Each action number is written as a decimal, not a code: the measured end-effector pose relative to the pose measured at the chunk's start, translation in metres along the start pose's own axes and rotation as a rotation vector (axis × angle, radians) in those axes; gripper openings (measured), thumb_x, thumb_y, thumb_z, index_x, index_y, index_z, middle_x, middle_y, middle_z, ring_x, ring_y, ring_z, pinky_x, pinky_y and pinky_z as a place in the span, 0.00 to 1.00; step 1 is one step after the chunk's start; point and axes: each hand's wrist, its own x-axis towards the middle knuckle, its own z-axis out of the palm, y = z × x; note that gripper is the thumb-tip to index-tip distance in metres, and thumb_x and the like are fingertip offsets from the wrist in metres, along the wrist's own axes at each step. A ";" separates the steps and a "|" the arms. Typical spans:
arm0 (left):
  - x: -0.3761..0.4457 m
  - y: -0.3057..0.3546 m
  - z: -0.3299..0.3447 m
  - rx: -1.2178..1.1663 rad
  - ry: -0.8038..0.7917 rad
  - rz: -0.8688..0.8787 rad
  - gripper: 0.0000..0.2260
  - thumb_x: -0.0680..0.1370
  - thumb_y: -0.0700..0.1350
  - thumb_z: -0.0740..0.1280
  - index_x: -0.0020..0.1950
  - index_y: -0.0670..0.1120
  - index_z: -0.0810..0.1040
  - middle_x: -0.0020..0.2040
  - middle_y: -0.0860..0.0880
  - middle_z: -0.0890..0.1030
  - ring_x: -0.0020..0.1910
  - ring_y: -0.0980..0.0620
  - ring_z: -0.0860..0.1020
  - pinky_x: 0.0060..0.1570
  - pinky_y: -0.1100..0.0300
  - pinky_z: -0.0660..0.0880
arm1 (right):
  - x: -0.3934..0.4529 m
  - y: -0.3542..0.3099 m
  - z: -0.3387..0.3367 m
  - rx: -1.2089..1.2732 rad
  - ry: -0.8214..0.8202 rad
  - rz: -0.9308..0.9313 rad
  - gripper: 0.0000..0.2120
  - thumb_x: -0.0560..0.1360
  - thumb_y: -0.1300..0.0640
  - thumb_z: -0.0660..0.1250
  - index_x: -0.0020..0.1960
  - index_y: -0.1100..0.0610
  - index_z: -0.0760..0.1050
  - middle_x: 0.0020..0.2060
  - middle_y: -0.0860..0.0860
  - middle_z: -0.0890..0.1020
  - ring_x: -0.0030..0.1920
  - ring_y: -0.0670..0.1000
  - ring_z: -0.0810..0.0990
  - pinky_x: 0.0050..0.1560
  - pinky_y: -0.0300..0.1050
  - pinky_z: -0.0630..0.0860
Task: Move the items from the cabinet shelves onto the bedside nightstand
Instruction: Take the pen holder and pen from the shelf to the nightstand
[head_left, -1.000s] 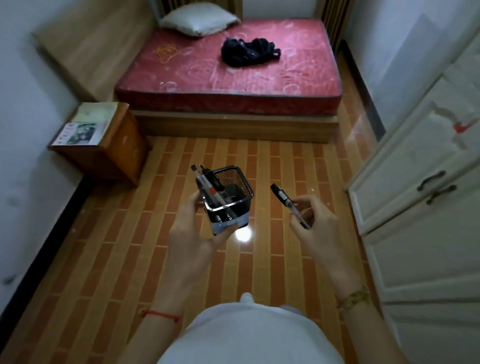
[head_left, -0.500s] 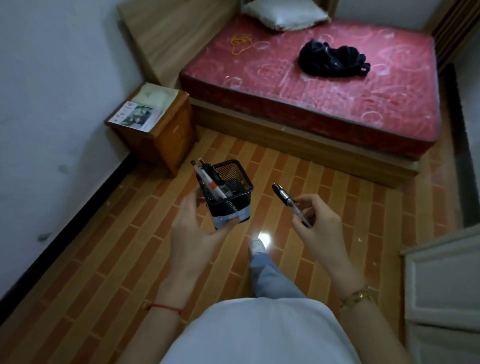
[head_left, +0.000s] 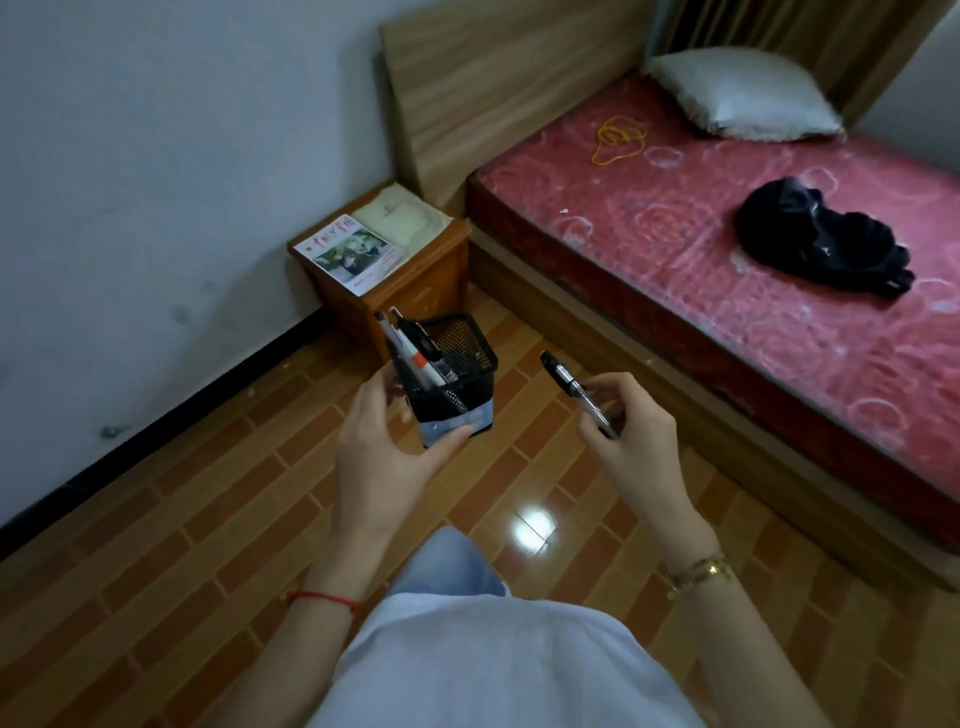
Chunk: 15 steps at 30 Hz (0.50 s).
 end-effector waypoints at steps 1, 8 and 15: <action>0.014 -0.004 0.003 0.002 0.020 -0.021 0.36 0.67 0.61 0.78 0.71 0.55 0.70 0.64 0.58 0.77 0.64 0.61 0.75 0.58 0.68 0.74 | 0.019 0.002 0.007 0.005 -0.023 -0.008 0.14 0.73 0.63 0.69 0.53 0.48 0.73 0.43 0.41 0.78 0.38 0.42 0.77 0.37 0.28 0.71; 0.136 -0.043 0.017 0.032 0.135 -0.061 0.36 0.66 0.58 0.78 0.70 0.48 0.72 0.64 0.52 0.79 0.63 0.57 0.76 0.59 0.73 0.71 | 0.158 0.016 0.075 0.018 -0.124 -0.076 0.14 0.72 0.62 0.69 0.53 0.48 0.73 0.41 0.42 0.78 0.38 0.45 0.77 0.36 0.31 0.72; 0.291 -0.083 0.002 0.093 0.241 -0.083 0.37 0.66 0.58 0.78 0.69 0.43 0.73 0.64 0.48 0.79 0.63 0.53 0.77 0.59 0.77 0.68 | 0.331 -0.003 0.160 0.017 -0.189 -0.160 0.13 0.73 0.61 0.69 0.53 0.48 0.72 0.40 0.41 0.77 0.40 0.43 0.77 0.38 0.32 0.74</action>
